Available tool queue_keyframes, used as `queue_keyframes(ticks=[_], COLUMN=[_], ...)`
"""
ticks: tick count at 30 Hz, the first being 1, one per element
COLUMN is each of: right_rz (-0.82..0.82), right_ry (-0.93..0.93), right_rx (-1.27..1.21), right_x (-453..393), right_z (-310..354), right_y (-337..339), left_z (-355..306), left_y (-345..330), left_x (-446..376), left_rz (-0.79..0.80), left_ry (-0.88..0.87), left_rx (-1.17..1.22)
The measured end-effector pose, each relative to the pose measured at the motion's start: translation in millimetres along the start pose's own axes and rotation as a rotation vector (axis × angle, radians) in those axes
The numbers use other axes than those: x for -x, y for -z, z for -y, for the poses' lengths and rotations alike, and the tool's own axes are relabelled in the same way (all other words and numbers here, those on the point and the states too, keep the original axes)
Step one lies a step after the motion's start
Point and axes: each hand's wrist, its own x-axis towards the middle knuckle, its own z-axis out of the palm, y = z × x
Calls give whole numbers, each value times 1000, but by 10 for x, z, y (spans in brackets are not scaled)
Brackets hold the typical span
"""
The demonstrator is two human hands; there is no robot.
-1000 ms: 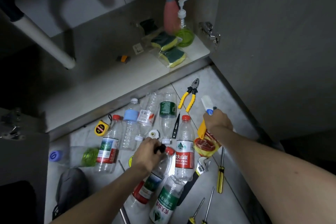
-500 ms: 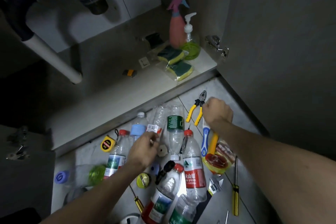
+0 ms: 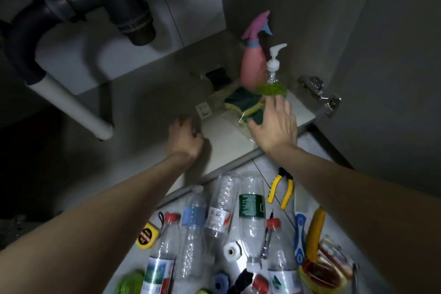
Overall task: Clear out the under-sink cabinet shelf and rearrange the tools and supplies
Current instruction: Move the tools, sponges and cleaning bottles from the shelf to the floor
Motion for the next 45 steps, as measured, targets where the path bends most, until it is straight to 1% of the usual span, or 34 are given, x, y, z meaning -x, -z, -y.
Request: queue_keyframes(ticks=[3,6,8,11,14,15,17,20,23,27,29,30,31,33,34,35,36,37,38,41,42,43,45], right_rz=[5,56,86,100,98,103,111,109,118,152,143,134,129,128,122,115,110,108,114,143,142,134,112], right_ry=[-17,-123,-157,-137,-115,-116,-124,-124,-109,-118,-139,-143,-151,-193,-215,-231,-242,-248,-249,-211,-197,-190,-215], right_rx=[30,6,-17,-3,24,23,3,-40,-64,-79,-88,-89,-96,-142,-165,-174,-171,-159,-142,-119,-118,-120,-145], right_x=[-104,-155,-127,-62,-32,-30,-23,19,115,328,443,496,539,594,608,622,638,658,685,860,949,1049,1289], right_z=[34,-26,-73,-138,-168,-167,-162,-168,-227,-412,-525,-586,-646,-746,-787,-827,-869,-919,-975,-1166,-1237,-1307,-1432], right_y=[-99,-164,-208,-256,-261,-256,-228,-158,-87,13,73,102,132,203,241,277,307,333,357,411,417,414,374], left_z=[57,150,207,265,312,318,314,267,200,84,-40,-103,-156,-239,-283,-336,-416,-515,-627,-907,-980,-1047,-1150], left_y=[-72,-148,-185,-168,-85,-54,-4,6,-4,-26,-17,-3,16,66,86,89,74,61,34,-85,-146,-216,-409], left_x=[-172,-219,-205,-182,-208,-212,-197,-115,-1,176,240,267,292,380,417,453,481,500,517,610,655,705,799], left_rz=[66,117,82,15,41,55,60,32,-1,67,73,89,151,373,427,459,487,530,578,737,761,761,660], left_ry=[10,42,34,-28,-96,-95,-36,83,152,218,325,400,487,676,737,762,755,724,685,540,491,448,374], left_rx=[-94,-87,-102,-132,-131,-118,-47,83,187,318,476,623,825,1356,1594,1755,1816,1805,1721,1295,1149,1012,763])
